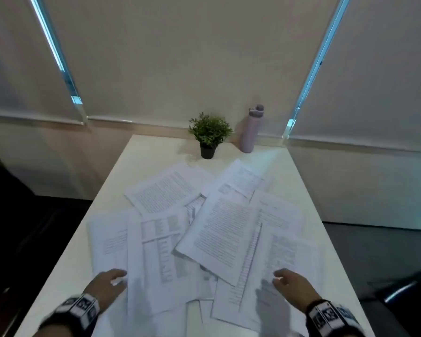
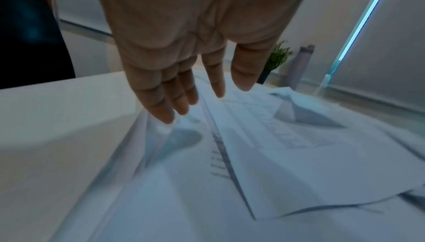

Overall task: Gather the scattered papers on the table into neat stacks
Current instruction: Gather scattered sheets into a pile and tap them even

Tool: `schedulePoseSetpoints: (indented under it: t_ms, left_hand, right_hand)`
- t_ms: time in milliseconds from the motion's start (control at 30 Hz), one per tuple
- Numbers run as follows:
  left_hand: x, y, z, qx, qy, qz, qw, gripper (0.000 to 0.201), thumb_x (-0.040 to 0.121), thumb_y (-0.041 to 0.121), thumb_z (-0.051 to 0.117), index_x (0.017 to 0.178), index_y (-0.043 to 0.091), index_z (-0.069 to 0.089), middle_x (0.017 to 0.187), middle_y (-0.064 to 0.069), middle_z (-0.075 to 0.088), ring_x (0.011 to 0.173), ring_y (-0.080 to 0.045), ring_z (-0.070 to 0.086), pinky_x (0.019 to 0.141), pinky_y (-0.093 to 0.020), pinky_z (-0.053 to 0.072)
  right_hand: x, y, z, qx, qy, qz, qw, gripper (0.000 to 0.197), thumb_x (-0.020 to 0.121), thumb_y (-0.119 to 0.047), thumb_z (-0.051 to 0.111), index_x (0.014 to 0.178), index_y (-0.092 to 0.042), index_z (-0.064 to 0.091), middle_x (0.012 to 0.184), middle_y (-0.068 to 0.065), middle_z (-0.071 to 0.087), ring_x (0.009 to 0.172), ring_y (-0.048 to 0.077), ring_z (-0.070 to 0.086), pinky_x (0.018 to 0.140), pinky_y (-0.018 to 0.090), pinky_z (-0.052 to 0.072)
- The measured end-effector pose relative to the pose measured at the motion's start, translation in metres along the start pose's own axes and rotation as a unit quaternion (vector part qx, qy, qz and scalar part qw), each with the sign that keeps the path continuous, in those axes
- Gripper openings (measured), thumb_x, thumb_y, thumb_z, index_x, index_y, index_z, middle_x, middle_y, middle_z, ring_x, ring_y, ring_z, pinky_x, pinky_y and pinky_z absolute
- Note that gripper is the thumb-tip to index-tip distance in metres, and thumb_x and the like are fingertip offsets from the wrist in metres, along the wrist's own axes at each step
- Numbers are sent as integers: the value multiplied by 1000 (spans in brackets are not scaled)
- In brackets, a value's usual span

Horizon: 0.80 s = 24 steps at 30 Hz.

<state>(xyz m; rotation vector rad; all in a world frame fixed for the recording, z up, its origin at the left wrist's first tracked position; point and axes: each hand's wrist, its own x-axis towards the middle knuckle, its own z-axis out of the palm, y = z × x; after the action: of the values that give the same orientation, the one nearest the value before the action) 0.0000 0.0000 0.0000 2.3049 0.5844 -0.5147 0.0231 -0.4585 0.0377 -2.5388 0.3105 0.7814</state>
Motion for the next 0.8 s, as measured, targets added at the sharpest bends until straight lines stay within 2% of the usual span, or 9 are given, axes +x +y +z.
schedulePoseSetpoints:
  t_ms: [100, 200, 300, 433, 533, 600, 667, 733, 800]
  left_hand:
    - [3, 6, 9, 30, 13, -51, 998, 45, 86, 24, 58, 129, 13, 51, 139, -17, 45, 121, -32, 52, 95, -28, 40]
    - [-2, 13, 18, 53, 34, -85, 994, 61, 82, 31, 62, 137, 18, 40, 142, -19, 32, 118, -37, 52, 98, -37, 43]
    - [-2, 13, 26, 37, 59, -80, 994, 74, 75, 26, 70, 139, 15, 35, 139, -22, 32, 119, -39, 49, 100, -41, 42]
    - [-3, 9, 35, -14, 47, -48, 998, 81, 73, 11, 72, 141, 17, 28, 138, -24, 44, 123, -37, 49, 100, -40, 42]
    - [-8, 6, 36, -37, 59, -43, 997, 76, 77, 3, 66, 140, 23, 28, 133, -23, 51, 112, -38, 56, 87, -35, 45]
    - [-11, 2, 34, -41, 73, -46, 995, 75, 78, -2, 61, 140, 25, 29, 132, -23, 51, 109, -39, 57, 84, -35, 46]
    - [-12, -2, 30, -43, 83, -66, 993, 77, 77, -6, 53, 141, 28, 28, 133, -21, 50, 108, -39, 56, 83, -36, 47]
    - [-10, -6, 27, -26, 82, -91, 992, 78, 77, -7, 49, 143, 26, 26, 134, -20, 48, 112, -39, 54, 86, -37, 47]
    - [-9, -9, 27, 3, 82, -104, 991, 72, 78, 0, 54, 143, 19, 30, 136, -21, 44, 117, -39, 51, 94, -40, 46]
  right_hand:
    - [22, -4, 15, 15, 36, 26, 999, 42, 96, -36, 47, 133, -17, 50, 133, 8, 58, 119, 24, 56, 98, 27, 40]
    - [32, -10, 23, 8, 86, 77, 993, 44, 94, -43, 43, 133, -24, 49, 139, 11, 48, 122, 31, 51, 103, 42, 42]
    - [37, -6, 31, -42, 85, 107, 990, 46, 94, -40, 41, 138, -28, 41, 145, 9, 37, 130, 32, 41, 107, 49, 37]
    - [38, -6, 53, -63, 52, 43, 996, 38, 93, -24, 43, 131, -23, 46, 148, 8, 34, 133, 29, 38, 106, 45, 38]
    - [35, -11, 67, -73, 58, -29, 995, 39, 93, -24, 45, 132, -23, 48, 152, 6, 33, 136, 25, 35, 108, 41, 37]
    - [33, -12, 68, -75, 66, -60, 993, 42, 93, -25, 49, 135, -23, 46, 151, 5, 35, 136, 23, 35, 109, 39, 36]
    - [34, -8, 58, -79, 110, -30, 990, 45, 93, -30, 50, 138, -27, 44, 152, 2, 33, 137, 24, 35, 108, 41, 36]
    - [36, 0, 45, -85, 150, 52, 984, 51, 91, -37, 51, 140, -30, 38, 153, 2, 30, 137, 27, 34, 107, 44, 36]
    - [38, 7, 34, -67, 146, 139, 977, 63, 88, -41, 56, 144, -30, 29, 150, 7, 30, 134, 31, 33, 105, 47, 35]
